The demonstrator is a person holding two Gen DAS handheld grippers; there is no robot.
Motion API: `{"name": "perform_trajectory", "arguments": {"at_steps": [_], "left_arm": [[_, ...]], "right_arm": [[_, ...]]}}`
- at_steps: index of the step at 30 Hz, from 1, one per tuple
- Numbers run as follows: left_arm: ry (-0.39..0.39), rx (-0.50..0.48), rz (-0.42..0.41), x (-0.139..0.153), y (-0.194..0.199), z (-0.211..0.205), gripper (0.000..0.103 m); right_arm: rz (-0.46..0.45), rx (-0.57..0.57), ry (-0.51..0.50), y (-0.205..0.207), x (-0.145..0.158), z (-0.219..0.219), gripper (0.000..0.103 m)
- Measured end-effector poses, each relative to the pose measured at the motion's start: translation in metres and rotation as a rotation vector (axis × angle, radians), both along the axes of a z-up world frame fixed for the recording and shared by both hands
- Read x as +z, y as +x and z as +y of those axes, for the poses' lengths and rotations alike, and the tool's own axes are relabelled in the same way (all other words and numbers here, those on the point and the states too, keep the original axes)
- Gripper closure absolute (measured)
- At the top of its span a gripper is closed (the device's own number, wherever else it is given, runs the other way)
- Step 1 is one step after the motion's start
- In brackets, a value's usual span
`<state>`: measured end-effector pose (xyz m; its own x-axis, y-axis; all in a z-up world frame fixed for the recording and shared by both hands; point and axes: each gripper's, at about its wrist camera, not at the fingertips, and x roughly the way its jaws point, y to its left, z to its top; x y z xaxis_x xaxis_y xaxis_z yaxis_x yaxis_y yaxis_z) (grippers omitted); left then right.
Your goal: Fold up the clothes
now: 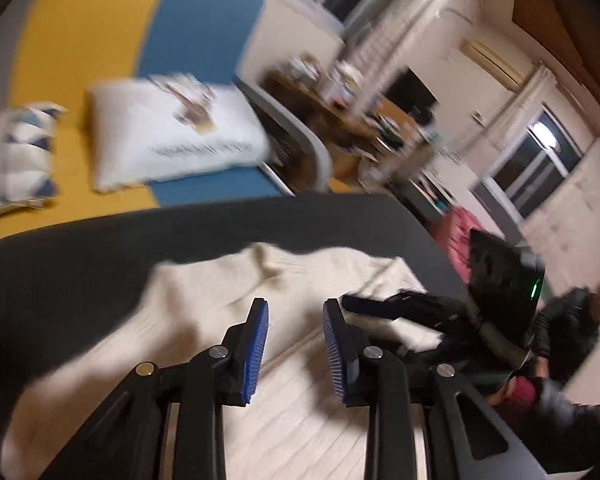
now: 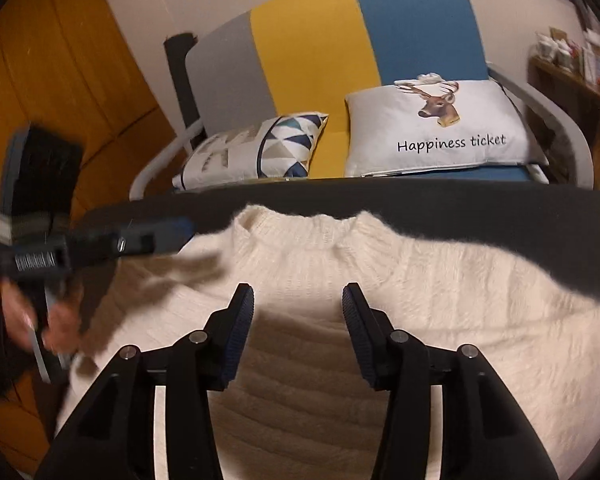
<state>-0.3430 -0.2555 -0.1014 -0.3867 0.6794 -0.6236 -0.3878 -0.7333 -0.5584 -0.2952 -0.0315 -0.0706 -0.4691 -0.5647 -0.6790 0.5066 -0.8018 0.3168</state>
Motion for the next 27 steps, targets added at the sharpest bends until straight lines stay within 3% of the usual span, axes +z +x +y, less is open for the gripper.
{"name": "perform_trajectory", "arguments": {"at_steps": [3, 4, 10, 15, 19, 21, 23, 24, 27], "left_arm": [[0.024, -0.033, -0.124, -0.022, -0.044, 0.015, 0.074], [0.048, -0.039, -0.171, -0.031, -0.056, 0.017, 0.074], [0.129, -0.075, -0.328, -0.064, -0.079, 0.034, 0.074], [0.141, -0.068, -0.363, -0.066, -0.080, 0.040, 0.075], [0.213, -0.058, -0.299, -0.051, -0.079, 0.042, 0.076], [0.154, -0.049, -0.265, -0.049, -0.079, 0.048, 0.082], [0.014, -0.034, -0.273, -0.055, -0.080, 0.056, 0.088], [0.011, -0.033, -0.296, -0.058, -0.079, 0.054, 0.087], [0.096, -0.017, -0.296, -0.050, -0.072, 0.033, 0.078]], "right_arm": [[-0.028, -0.029, 0.074, -0.007, -0.020, 0.004, 0.053], [-0.039, -0.045, 0.058, -0.008, -0.026, 0.010, 0.053], [-0.103, -0.079, -0.189, -0.014, -0.044, 0.044, 0.053], [-0.104, -0.076, -0.232, -0.014, -0.045, 0.048, 0.053], [-0.101, -0.078, -0.248, -0.012, -0.044, 0.050, 0.053], [-0.098, -0.080, -0.245, -0.010, -0.044, 0.049, 0.053], [-0.098, -0.080, -0.243, -0.010, -0.045, 0.049, 0.053], [-0.097, -0.080, -0.244, -0.010, -0.045, 0.049, 0.053], [-0.096, -0.081, -0.245, -0.009, -0.045, 0.049, 0.053]]}}
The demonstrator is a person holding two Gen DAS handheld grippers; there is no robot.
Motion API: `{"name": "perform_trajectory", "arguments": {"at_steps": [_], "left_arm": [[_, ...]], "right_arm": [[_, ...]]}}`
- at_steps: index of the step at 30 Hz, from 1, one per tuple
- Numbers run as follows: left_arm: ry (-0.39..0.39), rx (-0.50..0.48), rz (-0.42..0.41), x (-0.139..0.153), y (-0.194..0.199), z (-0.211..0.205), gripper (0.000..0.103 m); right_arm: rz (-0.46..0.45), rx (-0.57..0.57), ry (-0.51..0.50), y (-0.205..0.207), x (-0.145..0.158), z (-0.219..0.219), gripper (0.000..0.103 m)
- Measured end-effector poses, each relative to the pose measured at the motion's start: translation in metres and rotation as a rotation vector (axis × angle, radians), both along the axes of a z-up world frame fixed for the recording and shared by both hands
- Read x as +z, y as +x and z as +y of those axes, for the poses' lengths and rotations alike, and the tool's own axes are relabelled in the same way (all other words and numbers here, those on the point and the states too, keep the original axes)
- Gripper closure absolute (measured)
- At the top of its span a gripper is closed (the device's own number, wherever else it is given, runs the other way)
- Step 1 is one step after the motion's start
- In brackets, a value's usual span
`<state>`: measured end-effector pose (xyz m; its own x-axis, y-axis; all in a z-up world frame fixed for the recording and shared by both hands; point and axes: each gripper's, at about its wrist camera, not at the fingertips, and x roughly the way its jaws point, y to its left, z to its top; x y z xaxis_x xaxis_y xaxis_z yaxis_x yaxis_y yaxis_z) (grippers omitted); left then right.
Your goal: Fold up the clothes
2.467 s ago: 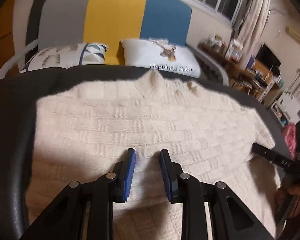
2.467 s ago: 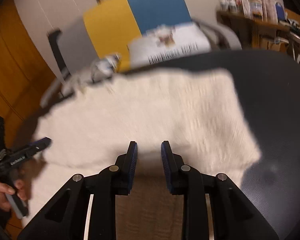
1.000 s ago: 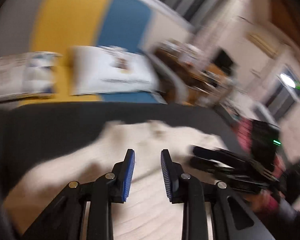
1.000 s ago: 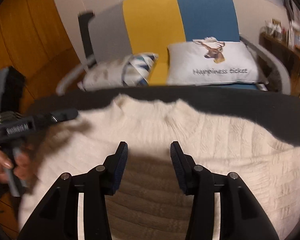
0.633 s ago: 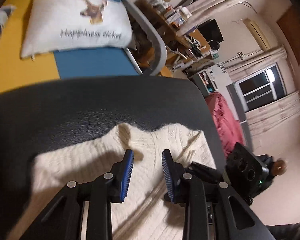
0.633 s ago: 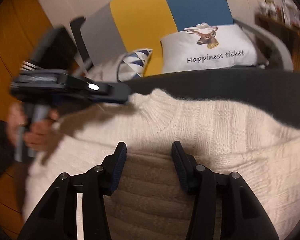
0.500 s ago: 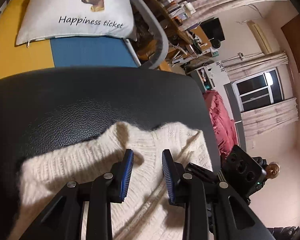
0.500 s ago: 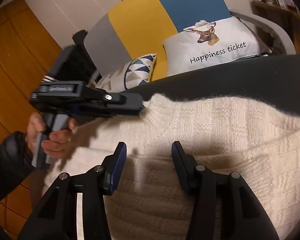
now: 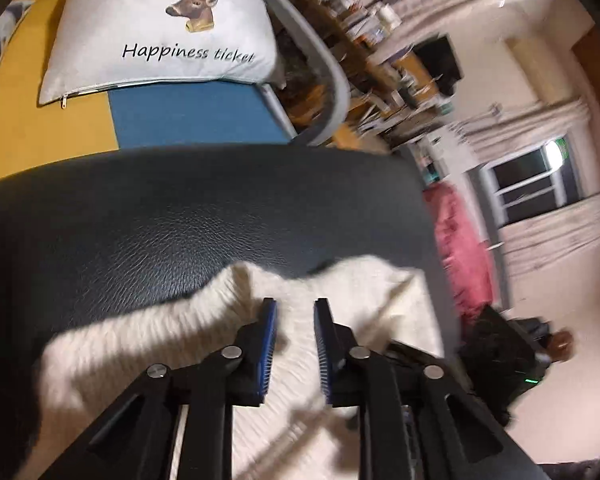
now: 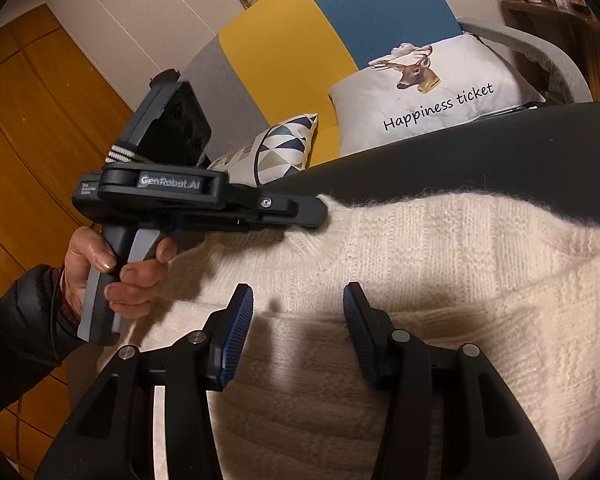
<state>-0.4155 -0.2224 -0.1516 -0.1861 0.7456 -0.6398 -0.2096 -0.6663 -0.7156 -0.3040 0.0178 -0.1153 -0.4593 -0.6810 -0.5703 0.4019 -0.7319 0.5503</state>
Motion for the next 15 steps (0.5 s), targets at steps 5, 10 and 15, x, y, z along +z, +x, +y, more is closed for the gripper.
{"name": "perform_trajectory", "arguments": {"at_steps": [5, 10, 15], "left_arm": [[-0.025, 0.006, -0.044, -0.008, 0.003, -0.016, 0.076], [0.020, -0.028, -0.048, -0.019, -0.003, -0.003, 0.075], [0.131, -0.069, -0.003, -0.017, -0.005, 0.012, 0.085]], "right_arm": [[0.001, -0.001, 0.004, 0.000, 0.000, 0.000, 0.053], [0.002, -0.003, 0.015, 0.000, 0.000, -0.001, 0.053], [0.001, -0.003, 0.005, 0.000, 0.000, 0.000, 0.053]]}}
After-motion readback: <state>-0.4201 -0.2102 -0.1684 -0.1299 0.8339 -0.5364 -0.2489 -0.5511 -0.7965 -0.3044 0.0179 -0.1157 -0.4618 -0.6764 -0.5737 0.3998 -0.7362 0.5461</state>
